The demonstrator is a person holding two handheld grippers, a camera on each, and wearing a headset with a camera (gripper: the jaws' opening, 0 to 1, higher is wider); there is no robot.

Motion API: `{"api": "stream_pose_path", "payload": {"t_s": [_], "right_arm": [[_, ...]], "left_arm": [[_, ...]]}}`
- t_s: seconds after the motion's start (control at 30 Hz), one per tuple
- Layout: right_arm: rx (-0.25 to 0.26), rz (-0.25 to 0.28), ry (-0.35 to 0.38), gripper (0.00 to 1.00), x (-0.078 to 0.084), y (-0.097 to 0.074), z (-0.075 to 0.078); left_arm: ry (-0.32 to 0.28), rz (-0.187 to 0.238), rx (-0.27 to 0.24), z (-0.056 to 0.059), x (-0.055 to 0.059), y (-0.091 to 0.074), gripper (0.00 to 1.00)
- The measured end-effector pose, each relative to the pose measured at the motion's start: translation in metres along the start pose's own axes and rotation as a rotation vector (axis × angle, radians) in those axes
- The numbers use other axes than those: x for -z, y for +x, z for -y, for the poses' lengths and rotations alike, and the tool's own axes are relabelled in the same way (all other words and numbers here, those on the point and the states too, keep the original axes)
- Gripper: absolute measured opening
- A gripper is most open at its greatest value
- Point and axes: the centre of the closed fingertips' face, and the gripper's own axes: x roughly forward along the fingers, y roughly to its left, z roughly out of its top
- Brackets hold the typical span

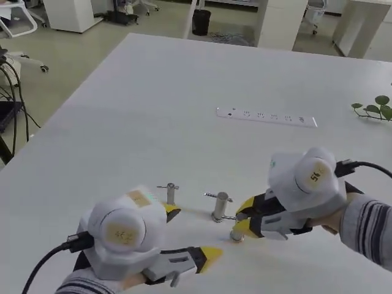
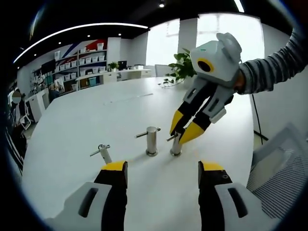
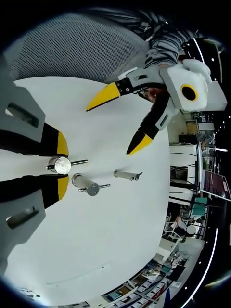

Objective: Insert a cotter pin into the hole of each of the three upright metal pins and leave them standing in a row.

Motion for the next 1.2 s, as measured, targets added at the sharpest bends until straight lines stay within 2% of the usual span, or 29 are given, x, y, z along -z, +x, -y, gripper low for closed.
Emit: {"api": "stream_pose_path", "payload": {"t_s": [0.27,0.63,0.9,1.2], "right_arm": [[0.023,-0.026,-0.002,0.08,0.009,-0.009,0.020],[0.048,-0.061,0.017,0.08,0.023,-0.015,0.040],[0.046,-0.078,0.022,0.08,0.029,-0.017,0.044],[0.031,-0.094,0.022,0.08,0.034,-0.018,0.047]], "left_arm": [[0.015,-0.004,-0.040,-0.013,-0.002,-0.010,0.61],[0.004,-0.012,-0.096,-0.028,-0.001,-0.021,0.64],[-0.026,0.004,-0.125,-0.039,-0.002,-0.027,0.68],[-0.047,0.006,-0.148,-0.045,0.002,-0.034,0.67]]}}
